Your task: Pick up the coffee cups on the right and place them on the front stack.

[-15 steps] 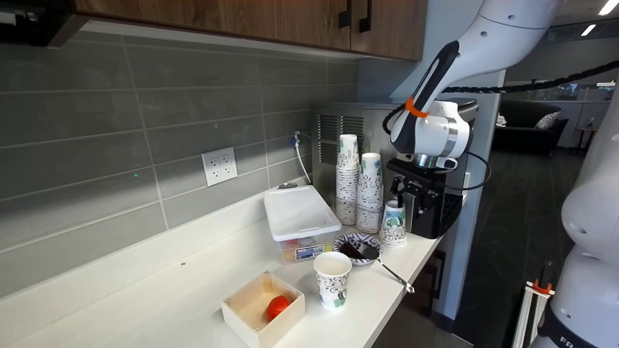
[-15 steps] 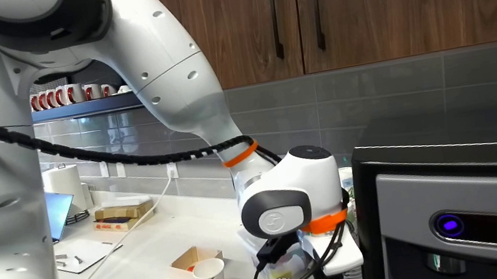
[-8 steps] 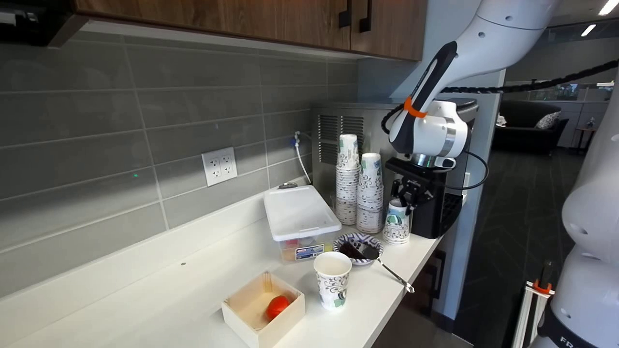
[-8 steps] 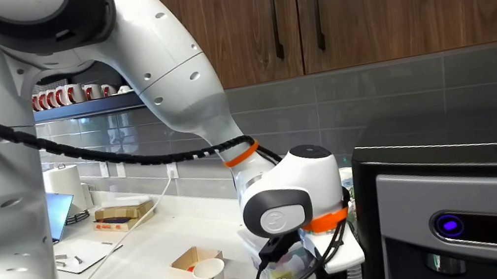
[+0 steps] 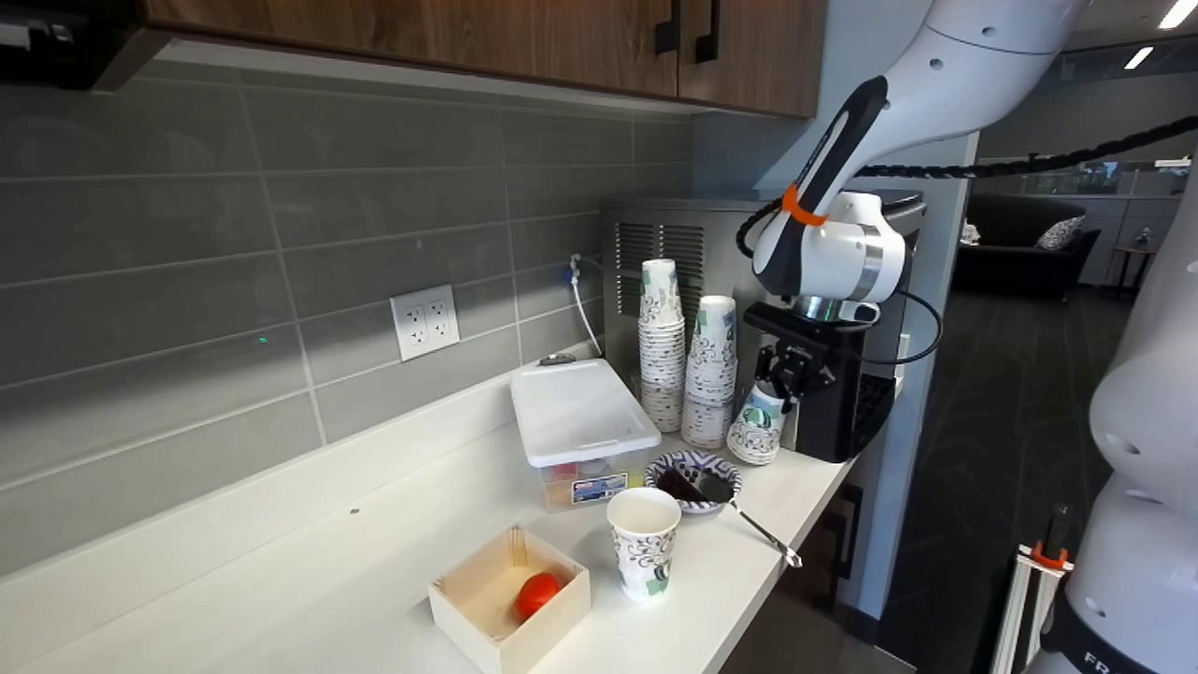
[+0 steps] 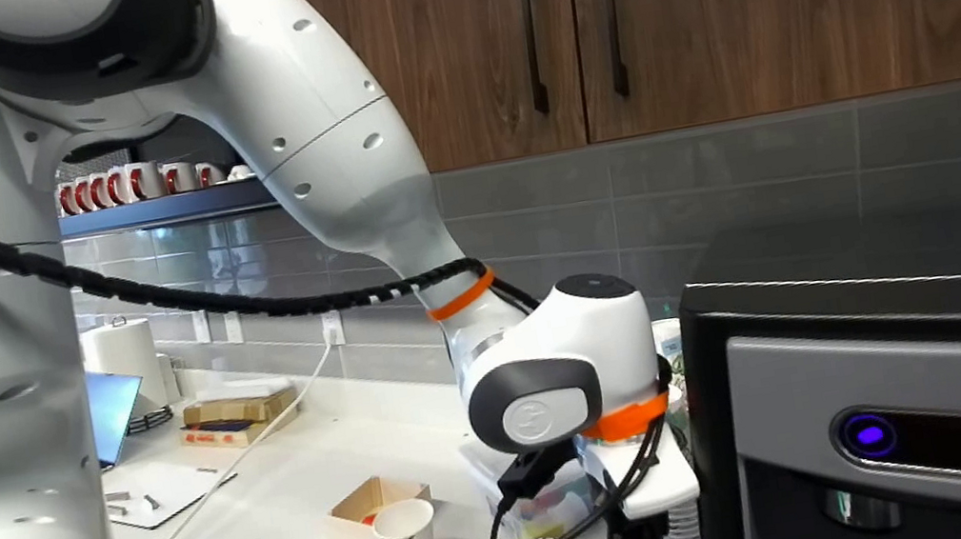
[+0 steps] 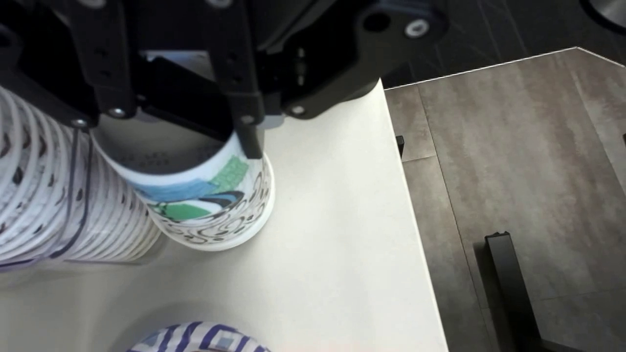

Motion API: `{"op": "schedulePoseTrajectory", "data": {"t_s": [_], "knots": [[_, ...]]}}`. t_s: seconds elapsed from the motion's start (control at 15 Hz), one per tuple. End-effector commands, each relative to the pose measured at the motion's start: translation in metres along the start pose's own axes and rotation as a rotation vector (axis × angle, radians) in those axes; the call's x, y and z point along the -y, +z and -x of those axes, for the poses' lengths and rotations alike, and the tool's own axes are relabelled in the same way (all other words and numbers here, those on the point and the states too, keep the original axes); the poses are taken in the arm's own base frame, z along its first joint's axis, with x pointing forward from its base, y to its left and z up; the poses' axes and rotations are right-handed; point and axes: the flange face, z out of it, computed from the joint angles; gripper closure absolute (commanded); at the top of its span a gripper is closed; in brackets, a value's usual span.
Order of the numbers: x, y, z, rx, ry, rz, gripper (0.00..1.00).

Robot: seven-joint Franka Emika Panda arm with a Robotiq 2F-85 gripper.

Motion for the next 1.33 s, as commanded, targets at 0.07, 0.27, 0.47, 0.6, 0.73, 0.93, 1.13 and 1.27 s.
{"op": "schedulePoseTrajectory", "data": {"t_s": [0.07,0.27,0.47,0.6,0.73,0.93,1.13,1.27], "knots": [[-0.002,-0.043,0.021,-0.007,0.003,0.02,0.99],[-0.003,-0.078,0.03,-0.019,-0.001,0.055,0.99],[-0.006,-0.125,0.046,-0.035,-0.022,0.067,0.99],[-0.009,-0.159,0.059,-0.049,-0.049,0.073,0.99],[-0.011,-0.196,0.074,-0.06,-0.071,0.064,0.99],[-0.011,-0.251,0.093,-0.089,-0.098,0.025,0.99],[-0.005,-0.296,0.101,-0.115,-0.134,-0.048,0.99],[0.004,-0.317,0.1,-0.137,-0.14,-0.097,0.99]]}}
